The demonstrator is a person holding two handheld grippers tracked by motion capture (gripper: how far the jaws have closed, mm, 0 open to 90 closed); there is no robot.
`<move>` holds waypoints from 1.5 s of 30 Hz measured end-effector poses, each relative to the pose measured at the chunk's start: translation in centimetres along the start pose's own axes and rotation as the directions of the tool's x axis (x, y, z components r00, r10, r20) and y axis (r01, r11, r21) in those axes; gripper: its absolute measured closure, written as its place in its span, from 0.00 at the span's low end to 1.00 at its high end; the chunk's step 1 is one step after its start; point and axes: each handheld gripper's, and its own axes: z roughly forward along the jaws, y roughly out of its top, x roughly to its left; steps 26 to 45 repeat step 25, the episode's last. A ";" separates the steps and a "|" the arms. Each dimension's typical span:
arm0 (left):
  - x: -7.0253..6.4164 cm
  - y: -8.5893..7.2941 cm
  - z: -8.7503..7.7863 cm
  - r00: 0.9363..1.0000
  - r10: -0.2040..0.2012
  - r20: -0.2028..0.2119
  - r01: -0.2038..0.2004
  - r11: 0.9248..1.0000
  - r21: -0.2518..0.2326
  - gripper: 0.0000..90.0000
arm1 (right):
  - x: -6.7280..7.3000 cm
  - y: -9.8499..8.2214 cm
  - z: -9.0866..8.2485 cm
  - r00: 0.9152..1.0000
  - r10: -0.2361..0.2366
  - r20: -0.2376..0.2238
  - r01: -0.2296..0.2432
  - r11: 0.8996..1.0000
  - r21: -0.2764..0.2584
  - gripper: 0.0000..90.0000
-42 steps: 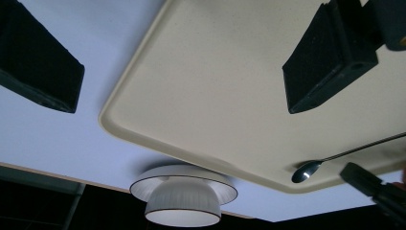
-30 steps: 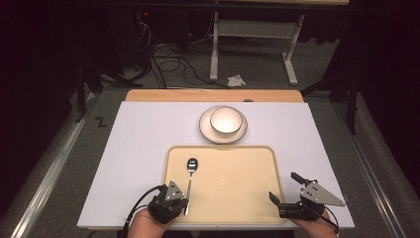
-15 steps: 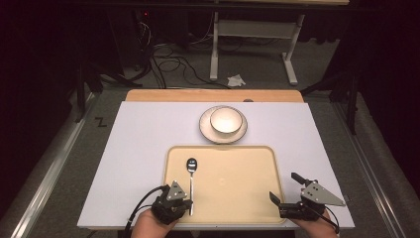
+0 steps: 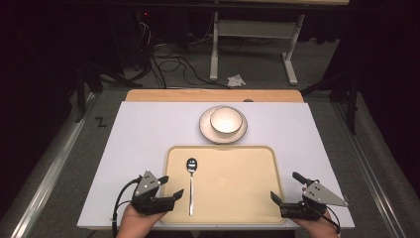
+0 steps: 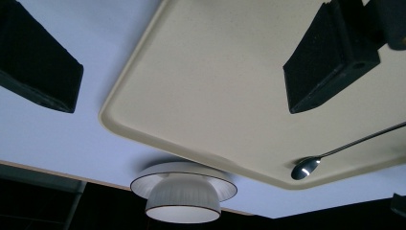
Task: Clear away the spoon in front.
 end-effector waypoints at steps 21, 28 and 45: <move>1.8 -0.2 -1.0 0.995 0.015 -0.094 -0.018 0.999 -0.037 0.00 | -0.4 0.0 -0.3 1.000 0.018 0.019 -0.018 1.000 -0.013 0.00; 1.8 -0.2 -1.0 0.996 0.014 -0.091 -0.017 0.999 -0.035 0.01 | -0.5 0.0 -0.3 1.000 0.014 0.020 -0.014 1.000 -0.019 0.00; 1.8 -0.2 -1.0 0.996 0.014 -0.091 -0.017 0.999 -0.035 0.01 | -0.5 0.0 -0.3 1.000 0.014 0.020 -0.014 1.000 -0.019 0.00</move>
